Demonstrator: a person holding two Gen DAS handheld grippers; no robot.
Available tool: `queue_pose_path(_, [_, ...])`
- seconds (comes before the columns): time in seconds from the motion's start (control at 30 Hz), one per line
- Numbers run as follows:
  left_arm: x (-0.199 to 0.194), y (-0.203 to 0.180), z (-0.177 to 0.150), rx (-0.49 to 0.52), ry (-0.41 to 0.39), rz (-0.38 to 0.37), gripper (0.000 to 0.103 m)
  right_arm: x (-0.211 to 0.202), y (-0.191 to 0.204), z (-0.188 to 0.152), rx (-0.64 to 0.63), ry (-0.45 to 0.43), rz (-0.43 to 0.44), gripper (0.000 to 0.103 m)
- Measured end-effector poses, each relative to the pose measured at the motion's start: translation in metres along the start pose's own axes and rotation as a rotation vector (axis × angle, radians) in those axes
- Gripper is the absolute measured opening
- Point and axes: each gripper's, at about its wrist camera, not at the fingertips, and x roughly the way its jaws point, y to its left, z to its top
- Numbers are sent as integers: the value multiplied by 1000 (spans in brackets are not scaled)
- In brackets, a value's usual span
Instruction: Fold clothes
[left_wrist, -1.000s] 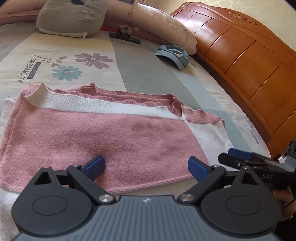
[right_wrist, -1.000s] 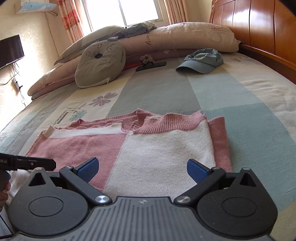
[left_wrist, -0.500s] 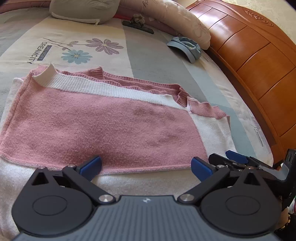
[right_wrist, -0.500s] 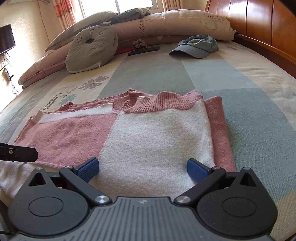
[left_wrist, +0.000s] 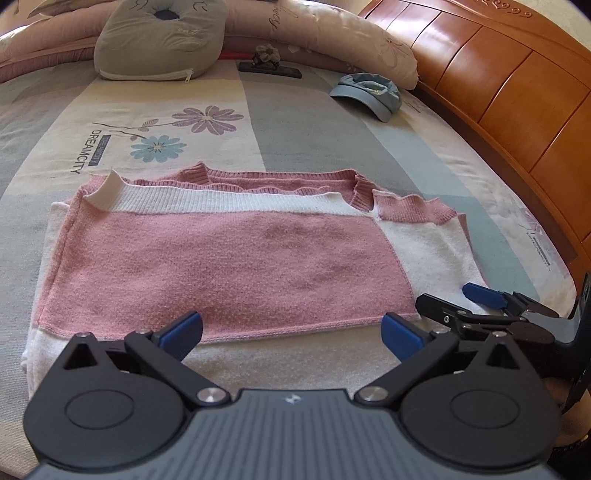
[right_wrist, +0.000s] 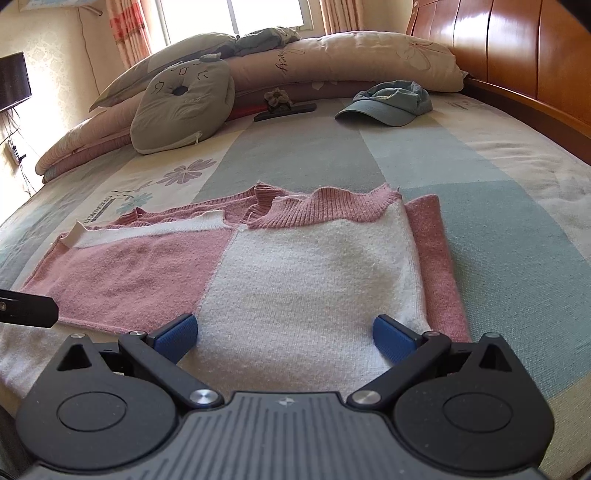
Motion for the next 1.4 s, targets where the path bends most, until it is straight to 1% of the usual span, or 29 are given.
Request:
queue_pose_path(0.07, [-1, 3, 1, 13, -18, 12, 102, 1, 1, 1, -5, 9, -2, 103])
queue_pose_path(0.17, [7, 15, 2, -2, -12, 18, 102, -1, -2, 6, 9, 34, 10, 103])
queue_pose_path(0.27, [23, 32, 1, -44, 55, 53, 102, -13, -7, 10, 70, 46, 15, 103])
queue_pose_path(0.37, [19, 35, -1, -40, 39, 30, 102, -30, -11, 12, 107, 31, 15, 103])
queue_pose_path(0.5, [17, 35, 0, -35, 26, 4, 102, -44, -7, 20, 93, 18, 27, 103])
queue_pose_path(0.53, [17, 34, 1, -34, 25, 4, 102, -45, -5, 23, 96, 16, 43, 103])
queue_pose_path(0.67, [12, 37, 5, -43, -6, -14, 102, -38, 5, 40, 137, 23, 205, 103])
queue_pose_path(0.8, [10, 48, 10, -70, -31, -44, 102, -14, 17, 50, 199, 84, 347, 103])
queue_pose_path(0.83, [13, 52, 10, -82, -31, -53, 102, -6, 19, 50, 210, 101, 367, 103])
queue_pose_path(0.93, [29, 71, 7, -149, 21, -69, 102, 13, 22, 45, 229, 152, 343, 103])
queue_pose_path(1.07, [12, 88, 12, -181, -2, -134, 102, 16, 12, 36, 247, 160, 363, 103])
queue_pose_path(1.23, [-20, 123, 25, -194, -74, -130, 102, 6, 6, 36, 298, 154, 368, 103])
queue_pose_path(1.33, [-25, 149, 26, -229, -71, -99, 102, 5, 11, 37, 300, 161, 387, 103])
queue_pose_path(1.4, [-21, 168, 23, -282, -39, -105, 102, 6, 17, 40, 292, 171, 407, 103])
